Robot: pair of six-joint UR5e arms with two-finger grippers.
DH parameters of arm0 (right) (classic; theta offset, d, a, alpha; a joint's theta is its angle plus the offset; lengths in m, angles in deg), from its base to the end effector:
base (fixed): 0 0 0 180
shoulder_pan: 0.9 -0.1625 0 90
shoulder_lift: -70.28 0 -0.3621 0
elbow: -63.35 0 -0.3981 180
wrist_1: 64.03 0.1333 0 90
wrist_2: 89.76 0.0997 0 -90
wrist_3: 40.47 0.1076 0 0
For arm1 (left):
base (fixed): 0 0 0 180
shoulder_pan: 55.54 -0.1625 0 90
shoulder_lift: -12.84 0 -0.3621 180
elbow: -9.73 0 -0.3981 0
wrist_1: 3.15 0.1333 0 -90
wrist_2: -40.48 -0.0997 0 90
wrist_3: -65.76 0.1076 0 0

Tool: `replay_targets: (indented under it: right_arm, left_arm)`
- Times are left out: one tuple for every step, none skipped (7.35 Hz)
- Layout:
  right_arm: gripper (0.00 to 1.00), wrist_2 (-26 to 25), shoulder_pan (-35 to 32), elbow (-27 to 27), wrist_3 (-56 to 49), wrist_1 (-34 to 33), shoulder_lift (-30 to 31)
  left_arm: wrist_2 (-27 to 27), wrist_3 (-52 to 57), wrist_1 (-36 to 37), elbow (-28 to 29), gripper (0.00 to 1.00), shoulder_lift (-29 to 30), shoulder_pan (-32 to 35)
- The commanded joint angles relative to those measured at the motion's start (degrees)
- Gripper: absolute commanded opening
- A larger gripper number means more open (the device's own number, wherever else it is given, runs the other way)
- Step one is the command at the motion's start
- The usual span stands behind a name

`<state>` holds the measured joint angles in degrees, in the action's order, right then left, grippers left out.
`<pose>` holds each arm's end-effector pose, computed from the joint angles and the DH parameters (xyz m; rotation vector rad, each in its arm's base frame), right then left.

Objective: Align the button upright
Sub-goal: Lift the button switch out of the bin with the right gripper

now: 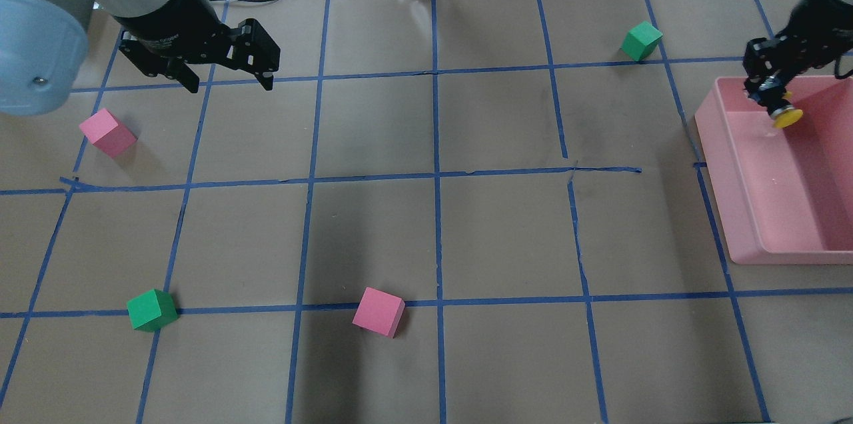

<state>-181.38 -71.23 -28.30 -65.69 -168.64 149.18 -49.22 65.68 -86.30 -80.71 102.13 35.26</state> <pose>-0.0662 -0.5722 0.3257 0.1495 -3.0993 0.0298 -0.1409 -0.5040 0.4320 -0.0202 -3.1293 0.1946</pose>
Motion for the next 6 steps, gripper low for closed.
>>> replay_targets:
  right_arm:
    - [0.02,2.2,-13.8,0.6,16.5,-0.1,-0.1]
    - [0.02,3.2,-19.6,0.5,25.5,-0.8,-0.8]
    - [0.01,5.5,-24.6,0.3,32.2,-3.0,-2.6]
    - [0.01,7.0,-28.3,0.2,38.7,-5.2,-4.4]
    - [0.01,7.3,-30.5,0.1,41.3,-8.0,-6.1]
    - [0.01,7.5,-31.1,0.0,44.7,-8.2,-6.4]
  left_arm:
    - [0.0,0.0,0.0,0.0,1.00,0.0,0.0]
    - [0.0,0.0,0.0,0.0,1.00,0.0,-0.1]
    - [0.0,0.0,0.0,0.0,1.00,0.0,0.0]
    - [0.0,0.0,0.0,0.0,1.00,0.0,0.0]
    - [0.0,0.0,0.0,0.0,1.00,0.0,-0.1]
    - [0.0,0.0,0.0,0.0,1.00,0.0,0.0]
